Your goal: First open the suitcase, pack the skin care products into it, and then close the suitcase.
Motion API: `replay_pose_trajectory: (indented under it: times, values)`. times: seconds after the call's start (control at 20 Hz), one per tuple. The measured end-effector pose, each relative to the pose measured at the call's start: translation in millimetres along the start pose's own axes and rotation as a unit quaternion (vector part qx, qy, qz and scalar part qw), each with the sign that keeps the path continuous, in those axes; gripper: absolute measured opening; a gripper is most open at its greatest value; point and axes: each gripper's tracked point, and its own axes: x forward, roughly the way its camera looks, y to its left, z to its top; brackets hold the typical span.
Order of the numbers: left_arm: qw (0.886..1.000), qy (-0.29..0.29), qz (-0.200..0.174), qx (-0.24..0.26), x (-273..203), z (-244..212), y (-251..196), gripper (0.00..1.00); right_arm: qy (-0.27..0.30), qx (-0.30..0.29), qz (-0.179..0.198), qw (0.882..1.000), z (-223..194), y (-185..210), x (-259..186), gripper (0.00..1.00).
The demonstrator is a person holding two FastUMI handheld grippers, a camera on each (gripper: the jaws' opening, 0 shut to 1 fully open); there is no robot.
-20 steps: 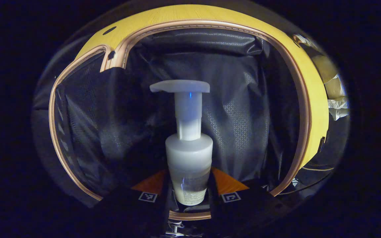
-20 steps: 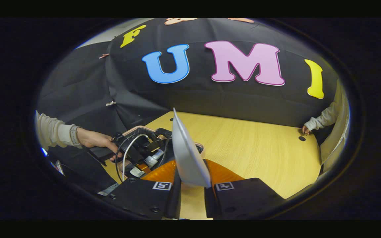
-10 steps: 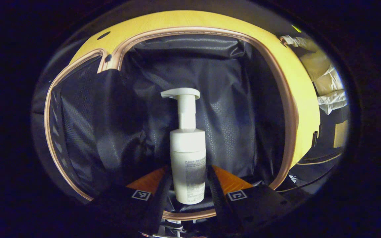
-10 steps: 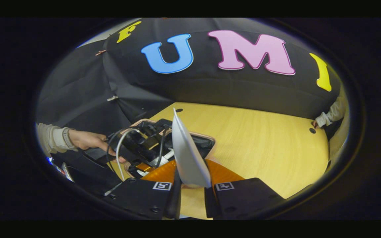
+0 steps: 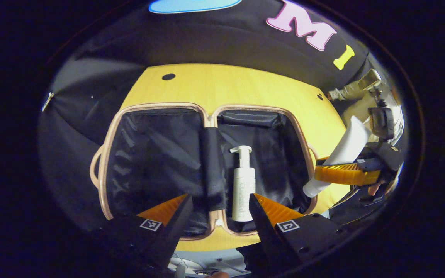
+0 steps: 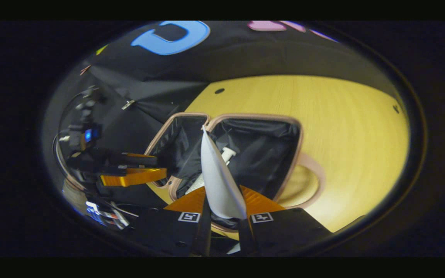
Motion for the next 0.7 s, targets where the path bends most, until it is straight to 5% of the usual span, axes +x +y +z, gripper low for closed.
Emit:
replay_pose_trajectory:
  times: [0.3,0.5,0.55,0.6,0.7]
  values:
    - [0.992,-0.03,0.02,-0.122,-52,-26,98,0.93,0.118,0.078,-0.049,0.989,-44,-24,71,0.3]
    - [0.973,-0.034,0.024,-0.227,-84,-36,175,0.94,0.145,0.153,-0.054,0.976,-44,-27,78,0.33]
    - [0.97,-0.033,0.029,-0.24,-91,-39,195,0.94,0.152,0.158,-0.063,0.974,-48,-28,82,0.27]
    - [0.968,-0.032,0.037,-0.247,-91,-40,211,0.93,0.155,0.161,-0.073,0.972,-49,-28,83,0.41]
    - [0.965,-0.027,0.06,-0.253,-85,-38,237,0.94,0.152,0.158,-0.089,0.972,-45,-28,82,0.34]
